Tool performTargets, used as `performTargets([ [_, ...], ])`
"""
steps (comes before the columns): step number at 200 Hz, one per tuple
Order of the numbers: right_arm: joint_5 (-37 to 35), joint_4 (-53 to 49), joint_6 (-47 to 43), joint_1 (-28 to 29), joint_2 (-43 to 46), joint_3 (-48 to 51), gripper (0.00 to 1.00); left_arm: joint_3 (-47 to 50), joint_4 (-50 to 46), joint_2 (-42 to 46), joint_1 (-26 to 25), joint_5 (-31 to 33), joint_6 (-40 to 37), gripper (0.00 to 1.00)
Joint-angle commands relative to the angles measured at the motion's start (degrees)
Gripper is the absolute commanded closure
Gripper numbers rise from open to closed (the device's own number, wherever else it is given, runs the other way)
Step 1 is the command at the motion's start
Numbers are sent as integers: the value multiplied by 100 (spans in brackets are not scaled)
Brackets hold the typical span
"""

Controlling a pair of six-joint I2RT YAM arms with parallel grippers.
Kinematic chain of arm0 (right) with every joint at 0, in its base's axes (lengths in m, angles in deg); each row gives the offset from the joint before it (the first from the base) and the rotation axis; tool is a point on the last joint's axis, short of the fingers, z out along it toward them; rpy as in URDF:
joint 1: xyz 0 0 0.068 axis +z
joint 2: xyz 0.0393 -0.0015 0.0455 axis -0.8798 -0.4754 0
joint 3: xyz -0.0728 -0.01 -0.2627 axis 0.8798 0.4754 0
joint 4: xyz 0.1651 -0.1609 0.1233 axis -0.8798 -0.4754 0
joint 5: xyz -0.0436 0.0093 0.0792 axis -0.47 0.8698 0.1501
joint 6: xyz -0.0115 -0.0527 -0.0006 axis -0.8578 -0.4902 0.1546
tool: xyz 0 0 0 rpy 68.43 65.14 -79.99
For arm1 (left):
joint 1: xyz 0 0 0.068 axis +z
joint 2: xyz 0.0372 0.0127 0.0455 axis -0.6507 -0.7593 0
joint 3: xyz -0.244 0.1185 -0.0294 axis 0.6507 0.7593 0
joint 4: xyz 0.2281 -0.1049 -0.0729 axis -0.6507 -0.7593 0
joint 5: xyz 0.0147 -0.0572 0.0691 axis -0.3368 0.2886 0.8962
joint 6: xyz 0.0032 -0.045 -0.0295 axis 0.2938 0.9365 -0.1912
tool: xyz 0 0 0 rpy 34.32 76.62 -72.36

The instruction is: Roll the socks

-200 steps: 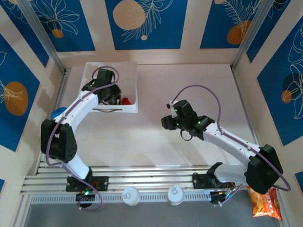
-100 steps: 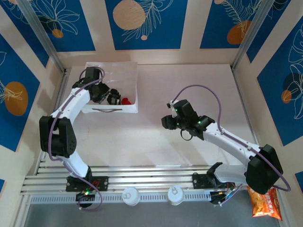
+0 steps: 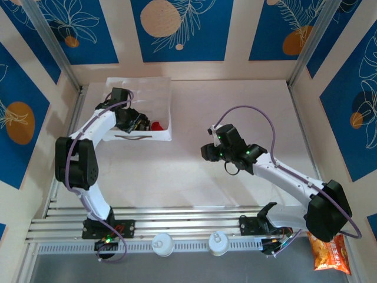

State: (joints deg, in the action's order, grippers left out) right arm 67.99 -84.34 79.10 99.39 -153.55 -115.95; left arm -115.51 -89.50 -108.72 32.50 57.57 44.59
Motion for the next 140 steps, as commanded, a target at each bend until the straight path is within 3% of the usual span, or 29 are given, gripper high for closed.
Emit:
performTargets([
  [1,141,97,99,-25,-30,57,58,85,-177,-112,11,-180,33,86],
  [38,159,133,96,-25,-110,22,58,-41,-570,80,12,13,18,86],
  [80,160,156,72,-31,-154,13,58,-299,-1052,657,12,236,283,63],
  [97,180,191,59,-33,-184,14,58,-482,-1030,603,13,217,289,59],
  [114,203,204,58,-43,-241,-12,58,-808,-924,301,21,176,100,58],
  [140,213,222,63,-48,-264,-48,58,-1484,-1118,-321,30,273,-422,66],
])
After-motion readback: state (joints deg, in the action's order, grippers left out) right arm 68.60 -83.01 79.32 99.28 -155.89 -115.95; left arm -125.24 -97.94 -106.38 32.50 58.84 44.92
